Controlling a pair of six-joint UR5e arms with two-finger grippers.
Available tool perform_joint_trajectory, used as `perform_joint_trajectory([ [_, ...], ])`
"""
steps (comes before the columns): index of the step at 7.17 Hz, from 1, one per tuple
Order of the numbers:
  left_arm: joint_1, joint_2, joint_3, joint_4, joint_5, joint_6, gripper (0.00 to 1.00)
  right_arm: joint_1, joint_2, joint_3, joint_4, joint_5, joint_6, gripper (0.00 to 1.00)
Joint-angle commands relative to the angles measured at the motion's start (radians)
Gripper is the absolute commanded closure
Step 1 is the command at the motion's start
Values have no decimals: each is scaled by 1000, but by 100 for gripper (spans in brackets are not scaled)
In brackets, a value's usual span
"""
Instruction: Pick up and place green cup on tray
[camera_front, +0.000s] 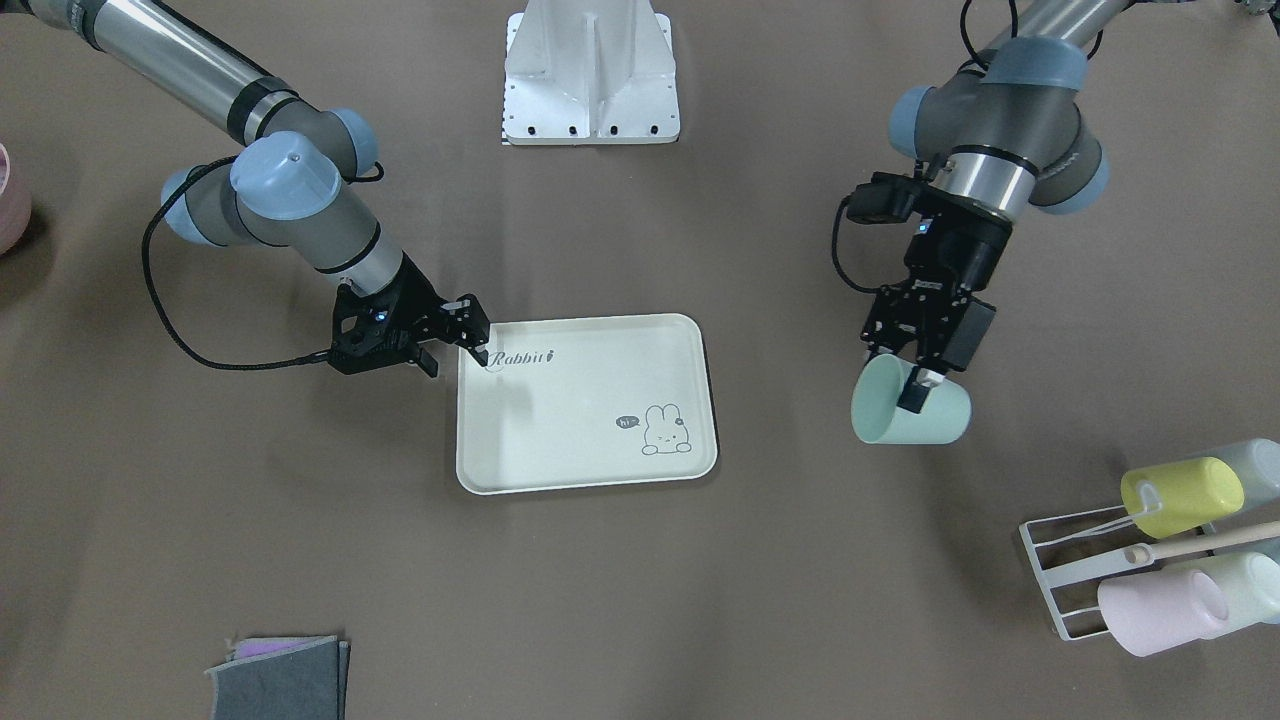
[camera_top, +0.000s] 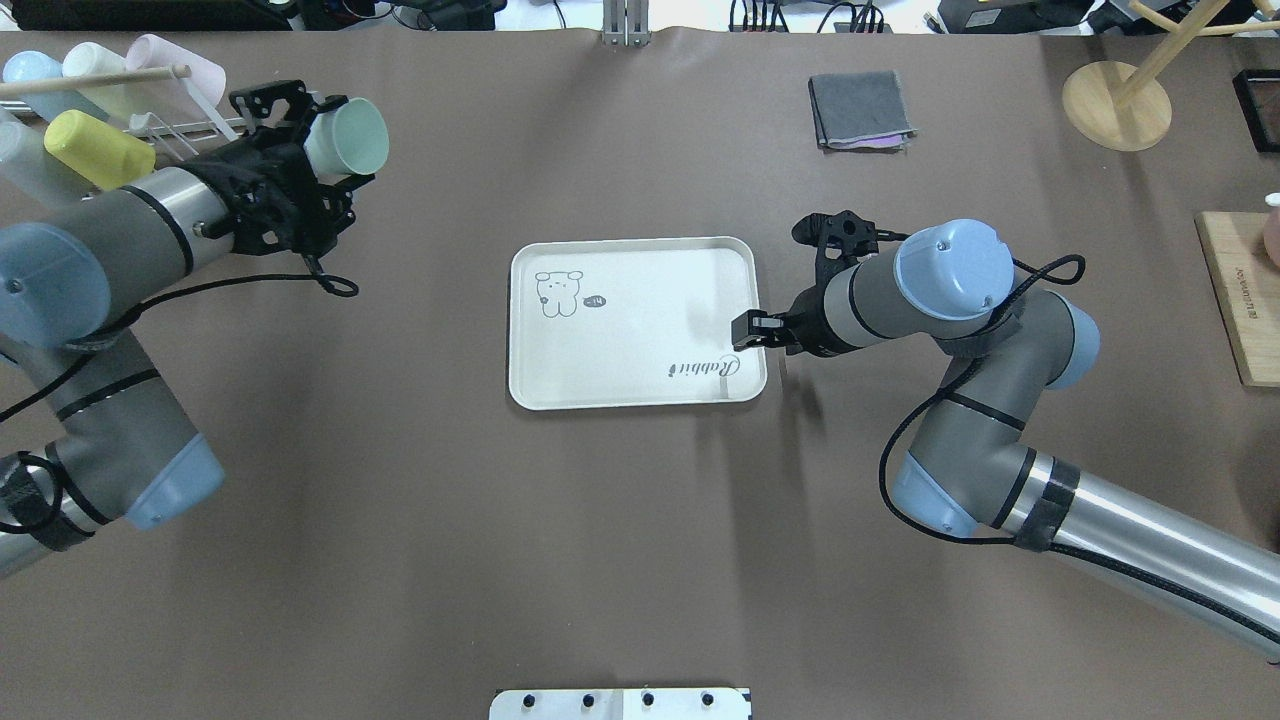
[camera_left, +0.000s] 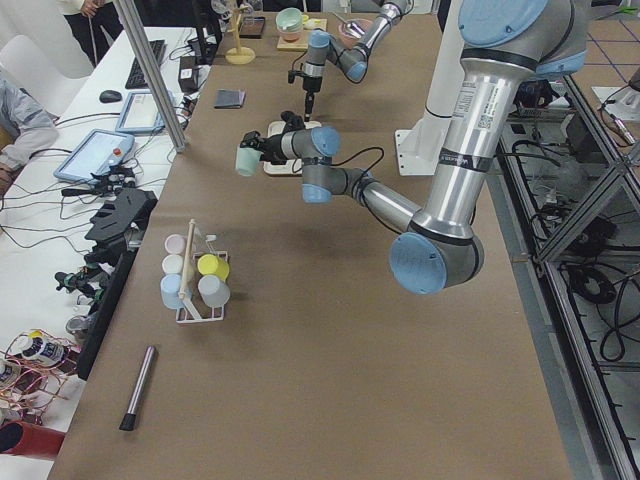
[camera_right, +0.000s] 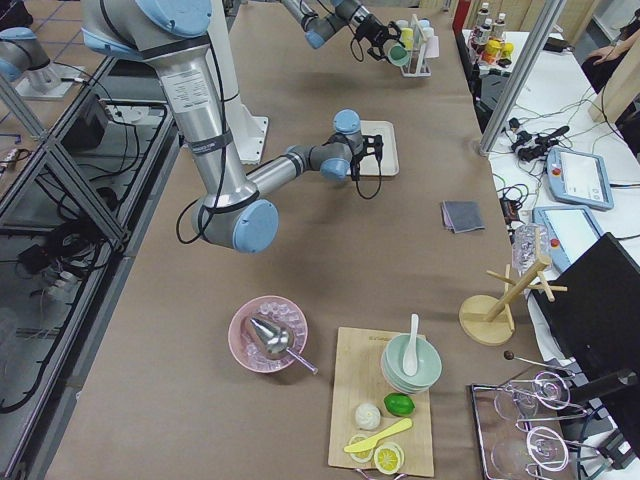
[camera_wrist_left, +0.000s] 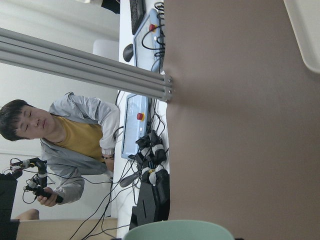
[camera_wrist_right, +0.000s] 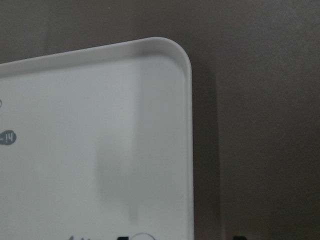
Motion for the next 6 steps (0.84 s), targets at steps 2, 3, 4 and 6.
perform_joint_trajectory([
  [2, 141, -191, 172, -12, 15, -328, 24, 72, -33, 65, -14, 45, -4, 0],
  [3, 176, -218, 188, -44, 85, -398, 24, 111, -66, 85, -16, 76, -9, 0],
  [4, 219, -251, 246, -118, 120, -474, 24, 149, -76, 88, -16, 111, -10, 0],
  [6, 238, -331, 369, -257, 124, -600, 25, 172, -91, 99, -45, 130, -12, 0],
])
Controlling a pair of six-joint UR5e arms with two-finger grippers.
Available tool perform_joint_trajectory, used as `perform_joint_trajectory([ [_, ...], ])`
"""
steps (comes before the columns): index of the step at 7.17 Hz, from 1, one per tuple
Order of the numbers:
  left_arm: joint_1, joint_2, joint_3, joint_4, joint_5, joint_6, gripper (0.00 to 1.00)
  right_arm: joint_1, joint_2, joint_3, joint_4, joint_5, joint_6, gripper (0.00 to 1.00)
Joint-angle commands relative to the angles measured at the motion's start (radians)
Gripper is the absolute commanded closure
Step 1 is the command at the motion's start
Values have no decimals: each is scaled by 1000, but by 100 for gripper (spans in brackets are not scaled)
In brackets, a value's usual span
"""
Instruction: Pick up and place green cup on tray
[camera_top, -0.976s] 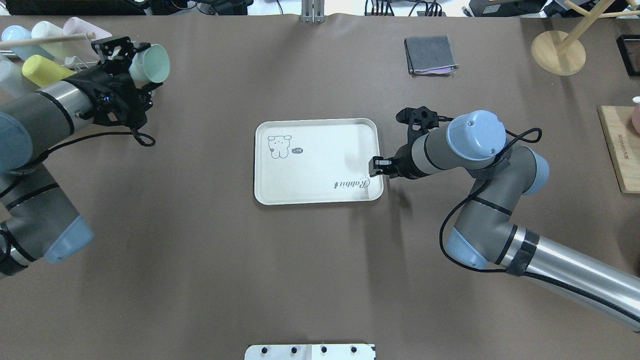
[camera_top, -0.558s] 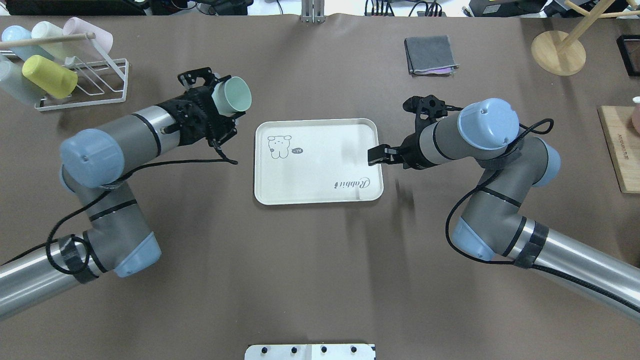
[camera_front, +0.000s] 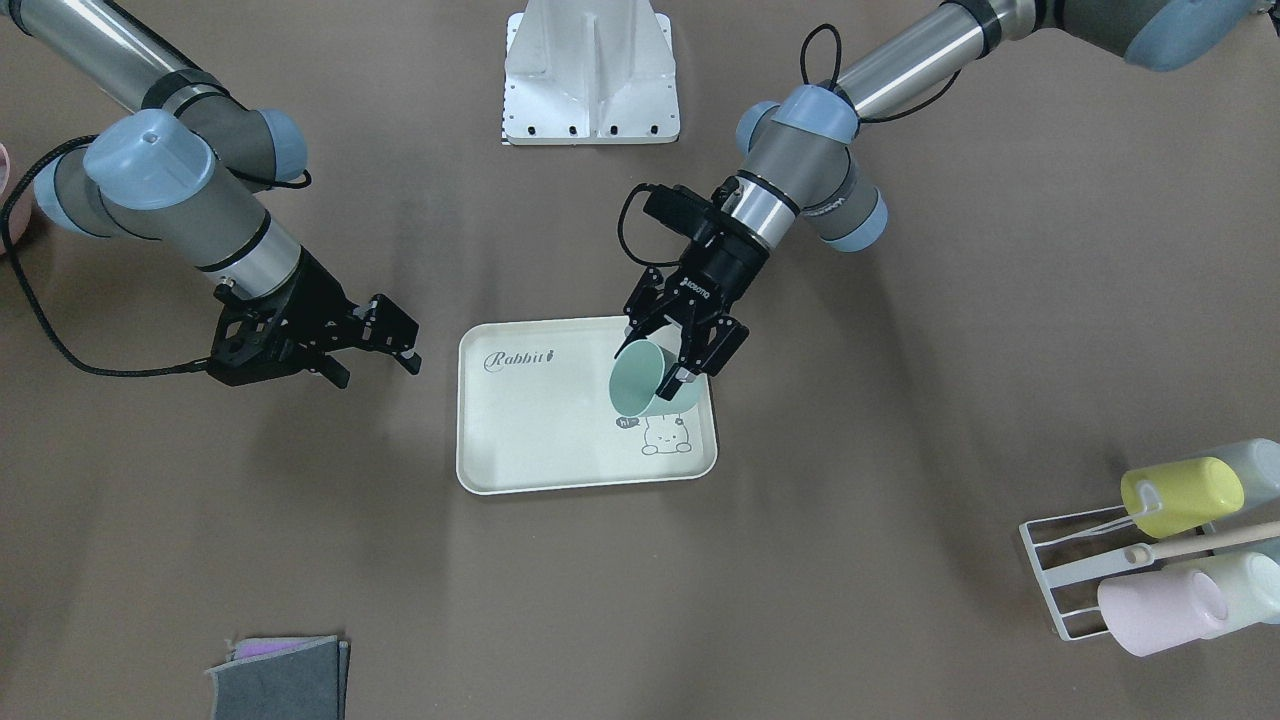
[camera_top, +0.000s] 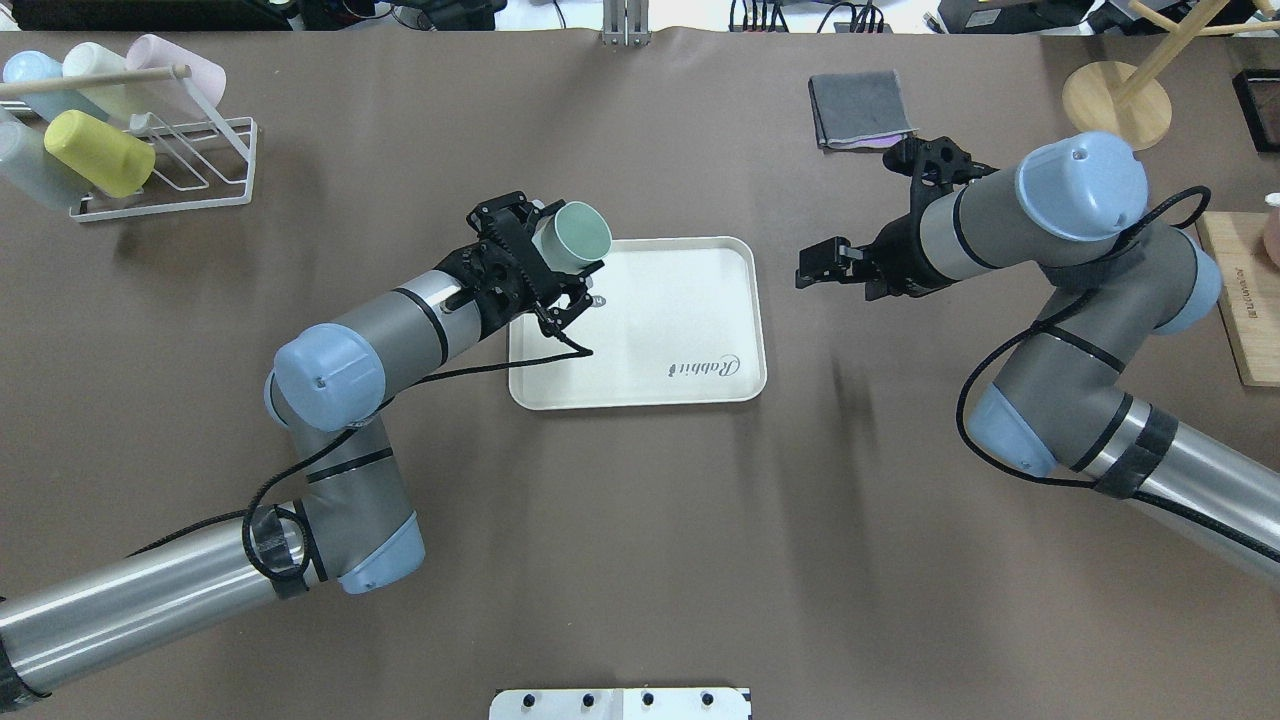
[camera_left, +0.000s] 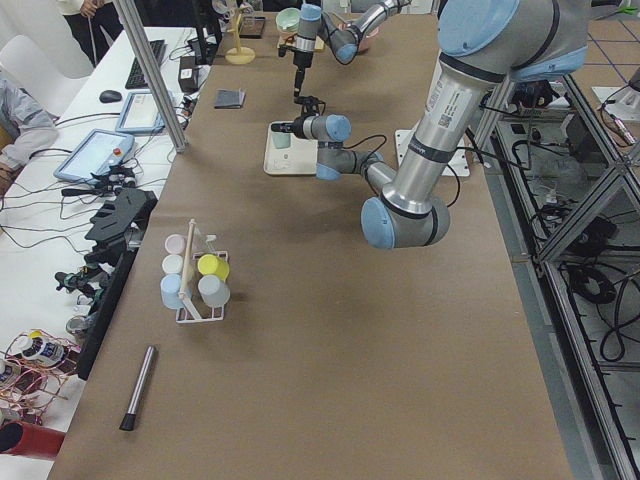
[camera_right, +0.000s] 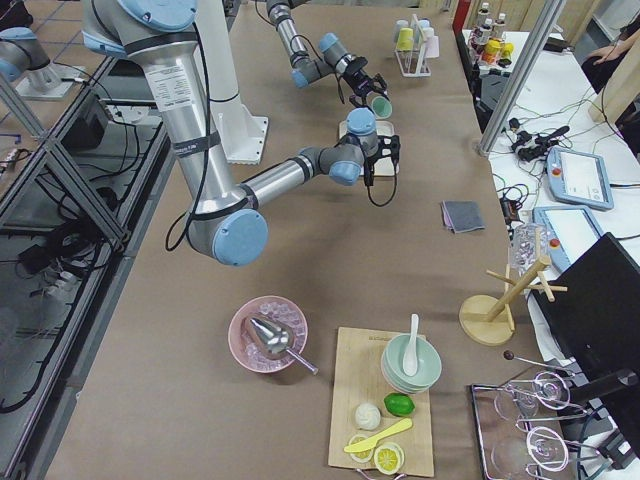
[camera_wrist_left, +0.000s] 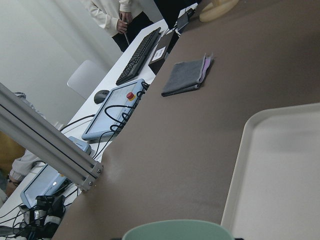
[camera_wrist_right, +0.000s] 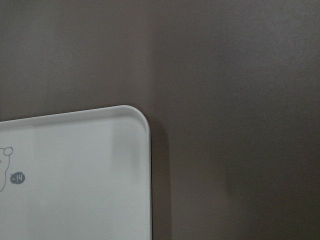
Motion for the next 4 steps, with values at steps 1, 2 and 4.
perform_joint_trajectory([
  [1, 31, -64, 69, -92, 9, -129, 25, 23, -34, 52, -120, 3, -33, 0],
  [2, 34, -76, 77, -101, 9, -166, 25, 58, -78, 126, -250, -20, -170, 0],
  [4, 86, -86, 108, -101, 65, -265, 25, 179, -158, 249, -466, -26, -527, 0],
])
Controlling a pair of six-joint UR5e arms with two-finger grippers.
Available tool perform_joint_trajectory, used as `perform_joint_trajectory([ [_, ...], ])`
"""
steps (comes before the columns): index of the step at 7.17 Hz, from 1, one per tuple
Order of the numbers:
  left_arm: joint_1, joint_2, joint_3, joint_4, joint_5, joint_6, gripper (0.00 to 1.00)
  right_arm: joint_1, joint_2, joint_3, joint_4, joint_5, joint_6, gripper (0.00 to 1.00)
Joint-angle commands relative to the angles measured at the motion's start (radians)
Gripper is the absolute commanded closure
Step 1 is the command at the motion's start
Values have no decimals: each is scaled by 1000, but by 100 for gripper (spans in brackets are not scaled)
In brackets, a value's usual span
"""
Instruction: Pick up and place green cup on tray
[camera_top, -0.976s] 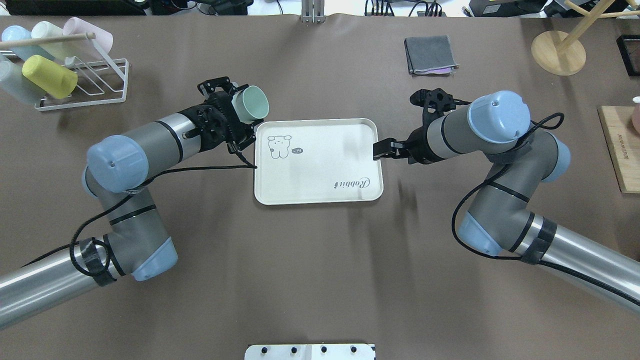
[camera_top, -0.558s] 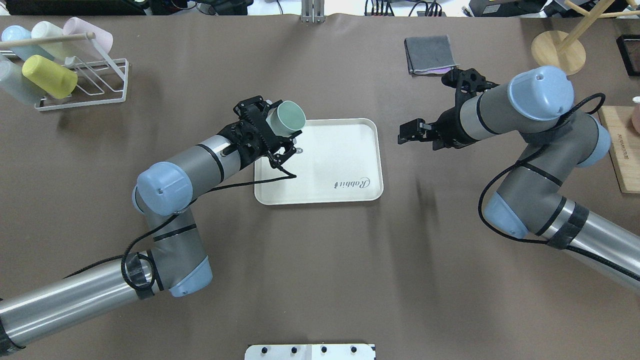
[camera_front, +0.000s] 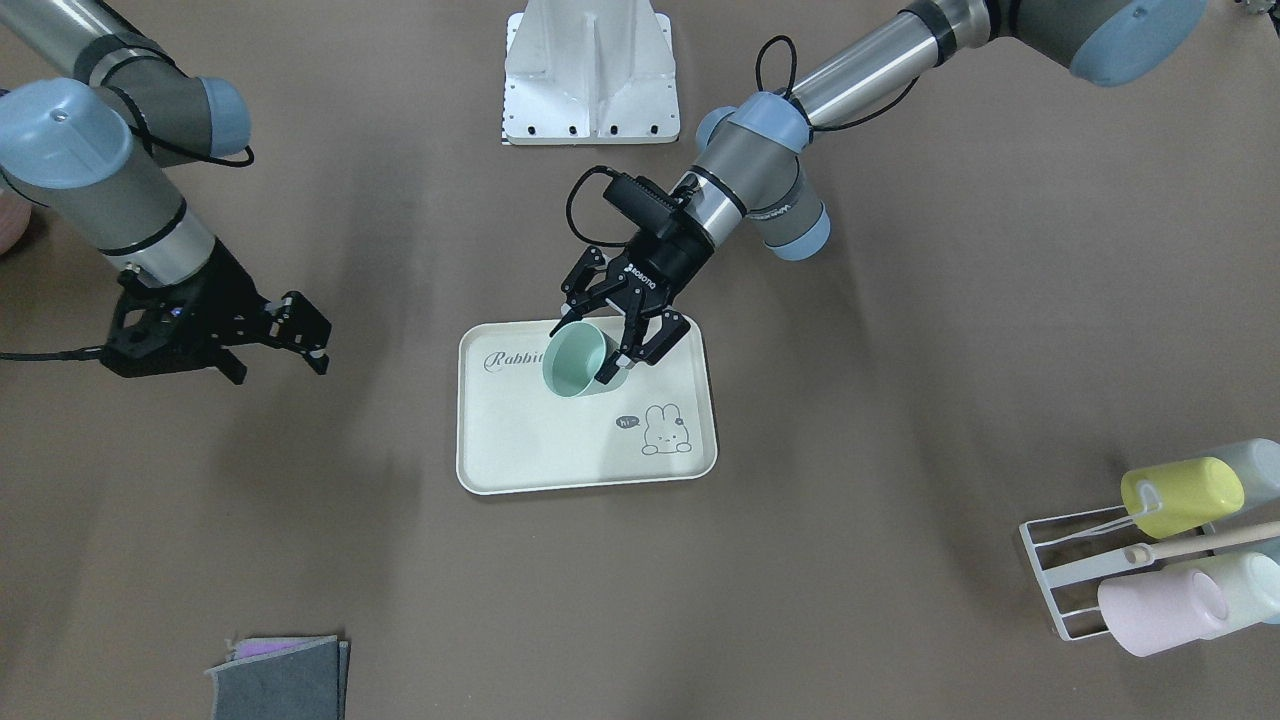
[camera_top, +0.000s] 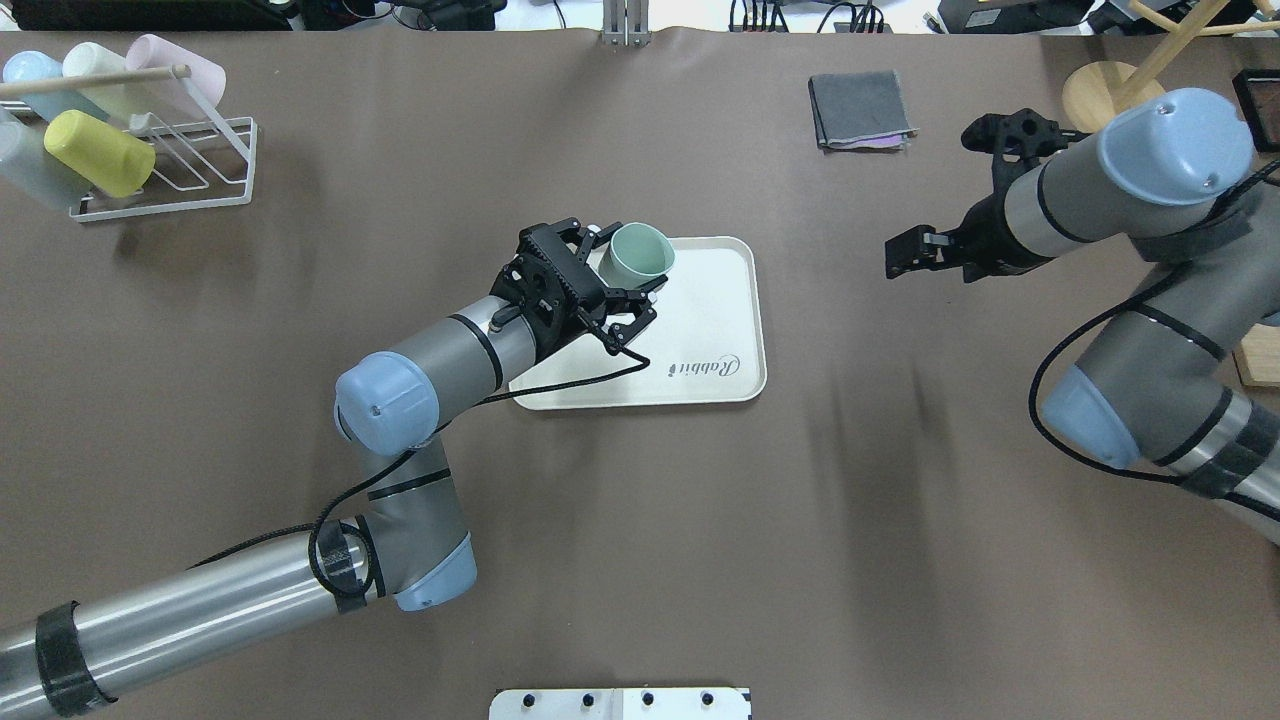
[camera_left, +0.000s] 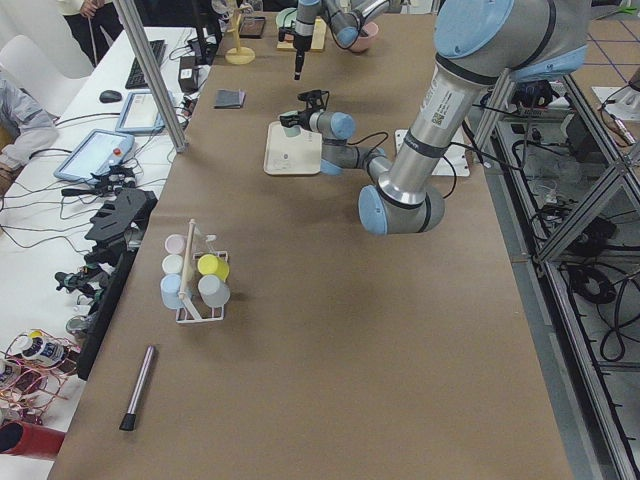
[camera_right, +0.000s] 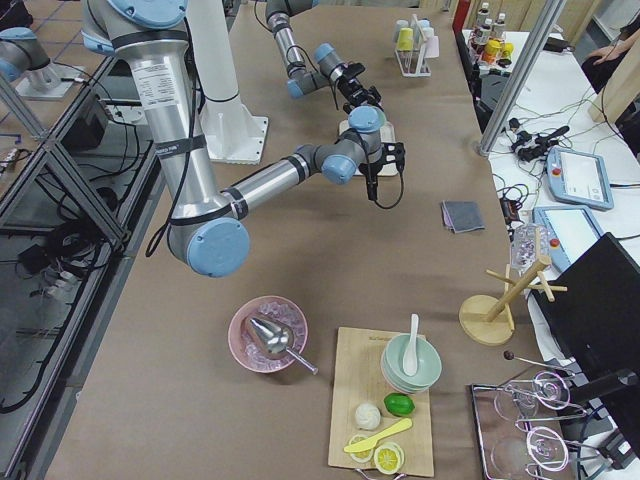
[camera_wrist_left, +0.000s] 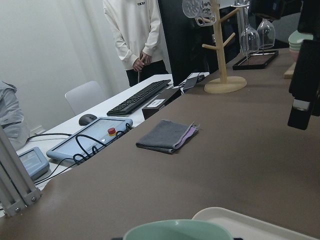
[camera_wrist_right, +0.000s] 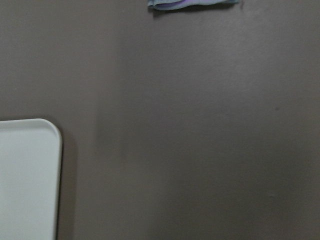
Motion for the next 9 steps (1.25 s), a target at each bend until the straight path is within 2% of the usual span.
perform_joint_trajectory([
  [1, 36, -25, 50, -4, 57, -96, 25, 123, -99, 78, -169, -6, -383, 0],
  [2, 47, -27, 73, -19, 111, -151, 25, 165, -145, 74, -174, -6, -523, 0],
  [4, 47, -30, 107, -21, 143, -155, 24, 296, -214, 78, -178, 40, -655, 0],
  [6, 47, -30, 136, -21, 150, -155, 24, 451, -316, 92, -210, 209, -739, 0],
  [7, 47, -30, 148, -21, 150, -155, 24, 520, -350, 94, -210, 236, -750, 0],
  [8, 48, -30, 150, -21, 150, -155, 23, 589, -387, 87, -210, 238, -839, 0],
  [9, 53, -30, 148, -21, 150, -155, 22, 617, -409, 80, -213, 229, -869, 0],
])
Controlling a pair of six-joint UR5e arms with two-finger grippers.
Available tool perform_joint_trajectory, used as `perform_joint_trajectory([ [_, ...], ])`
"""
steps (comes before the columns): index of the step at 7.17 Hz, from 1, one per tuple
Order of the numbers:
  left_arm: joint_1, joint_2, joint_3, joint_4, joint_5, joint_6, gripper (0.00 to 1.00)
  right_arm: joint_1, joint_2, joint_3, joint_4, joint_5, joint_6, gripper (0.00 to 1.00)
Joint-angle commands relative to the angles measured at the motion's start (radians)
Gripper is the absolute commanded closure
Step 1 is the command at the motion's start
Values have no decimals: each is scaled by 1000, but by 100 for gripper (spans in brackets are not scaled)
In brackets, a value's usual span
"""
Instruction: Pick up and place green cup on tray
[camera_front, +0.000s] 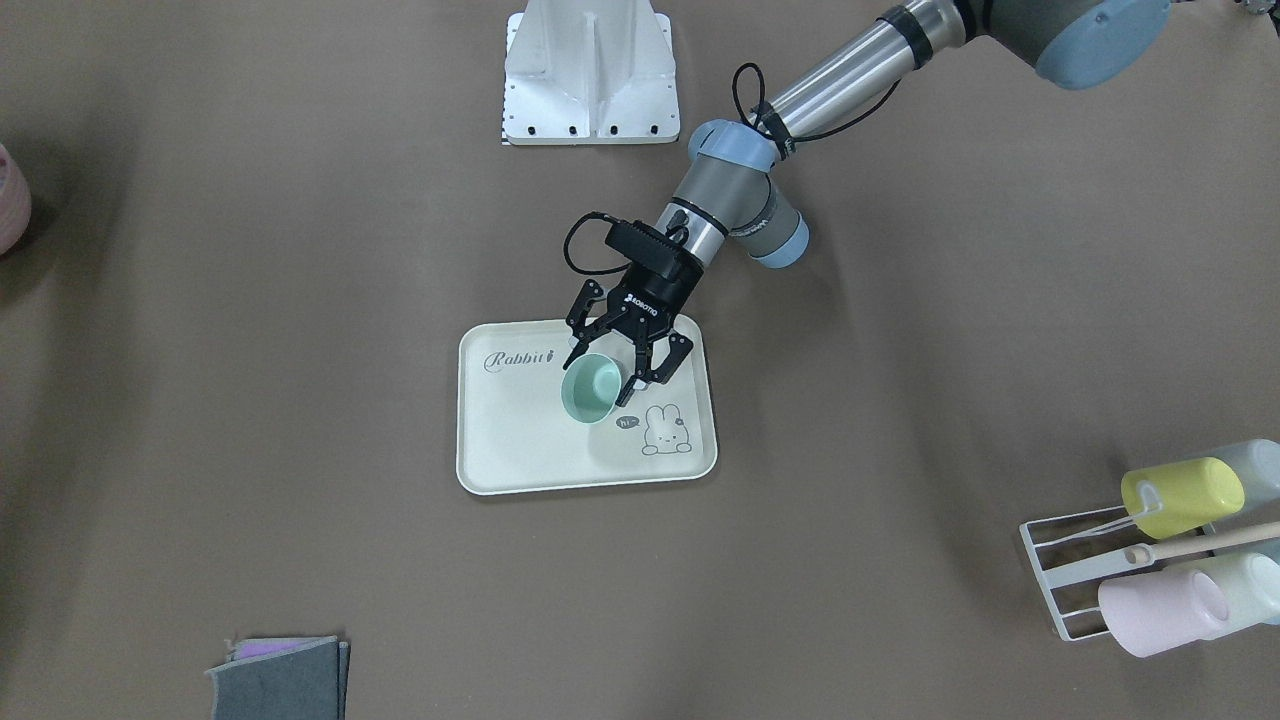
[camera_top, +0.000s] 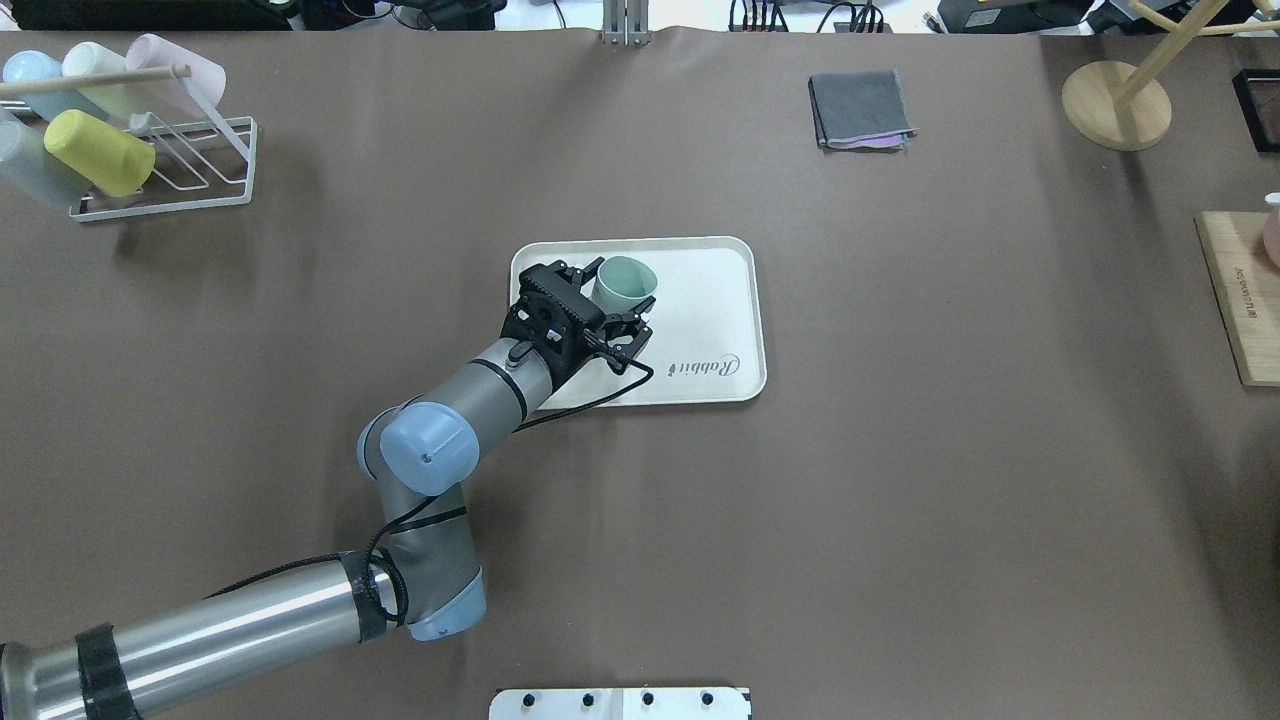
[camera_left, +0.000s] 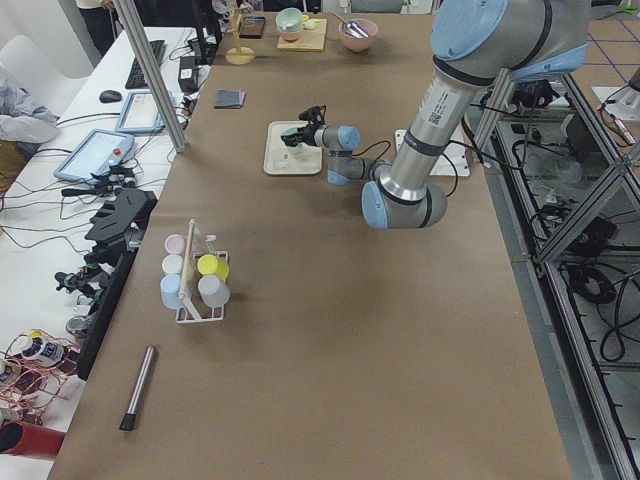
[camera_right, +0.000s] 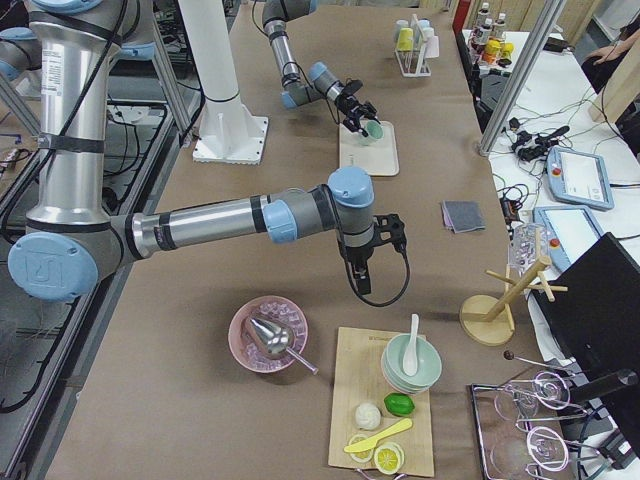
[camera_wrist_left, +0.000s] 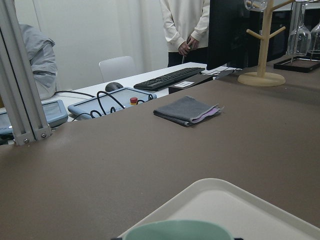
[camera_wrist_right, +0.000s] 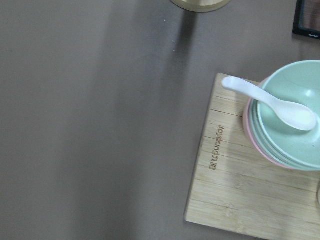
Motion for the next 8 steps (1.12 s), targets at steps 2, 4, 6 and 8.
perform_joint_trajectory([
  [2, 4, 0, -2, 0, -1, 0, 19, 91, -51, -32, -43, 4, -50, 0],
  [4, 5, 0, -3, 0, -1, 0, 17, 91, -60, -41, -57, 7, -40, 0],
  [6, 5, 0, -6, 0, -1, -2, 17, 91, -48, -52, -58, 4, -26, 0],
  [8, 5, 0, -10, 0, -1, -2, 16, 91, -59, -63, -46, 15, -21, 0],
])
